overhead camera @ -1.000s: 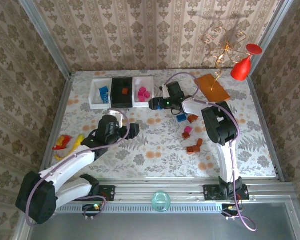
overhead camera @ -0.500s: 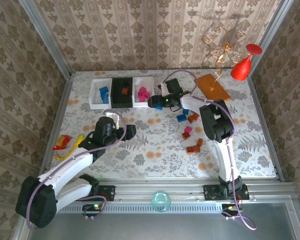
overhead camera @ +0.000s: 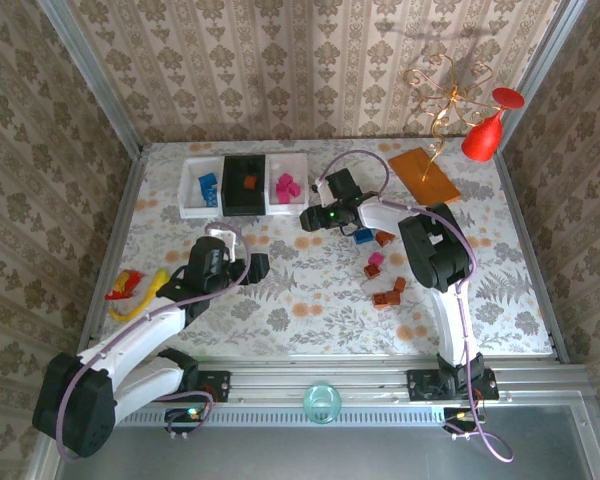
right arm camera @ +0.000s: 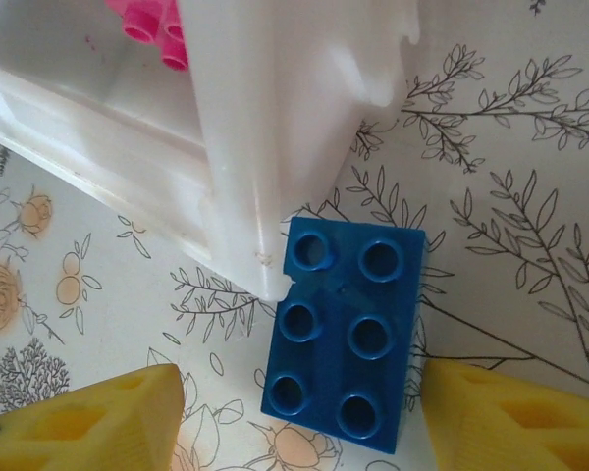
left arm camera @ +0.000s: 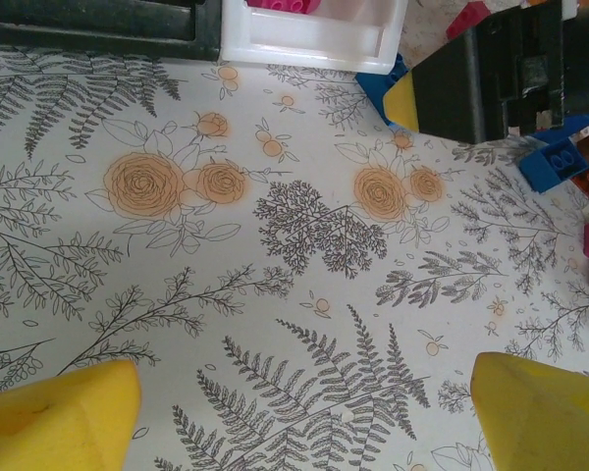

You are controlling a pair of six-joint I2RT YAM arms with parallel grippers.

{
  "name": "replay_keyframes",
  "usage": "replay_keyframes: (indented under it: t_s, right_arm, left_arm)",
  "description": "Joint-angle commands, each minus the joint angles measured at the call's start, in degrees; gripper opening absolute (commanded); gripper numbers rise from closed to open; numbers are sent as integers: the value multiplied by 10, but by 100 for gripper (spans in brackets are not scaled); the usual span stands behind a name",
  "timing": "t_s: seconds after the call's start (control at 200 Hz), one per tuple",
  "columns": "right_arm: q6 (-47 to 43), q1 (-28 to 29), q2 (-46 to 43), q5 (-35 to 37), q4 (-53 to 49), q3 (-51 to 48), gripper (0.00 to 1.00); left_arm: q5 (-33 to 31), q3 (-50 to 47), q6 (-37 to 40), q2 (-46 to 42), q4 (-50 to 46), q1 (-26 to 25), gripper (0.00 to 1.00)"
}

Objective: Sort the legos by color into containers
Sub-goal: Pick up the lego from the top-center of the table.

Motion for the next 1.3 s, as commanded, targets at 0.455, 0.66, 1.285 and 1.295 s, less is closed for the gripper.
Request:
replay_keyframes:
  t_s: [0.455, 0.66, 1.285, 1.295]
  right_arm:
    - [-32, 46, 49, 192, -106, 75, 56]
    - [-31, 36, 58, 171, -109, 84, 46]
    - [58, 60, -160, 38, 112, -154, 34]
    - [60, 63, -158, 36, 116, -150, 34]
  left_arm:
    - [13, -8, -3, -22, -5, 13, 89]
    - [17, -10, -2, -24, -7, 17, 89]
    - [26, 42, 18, -90, -36, 135, 91]
    - [27, 44, 18, -89, -36, 137, 91]
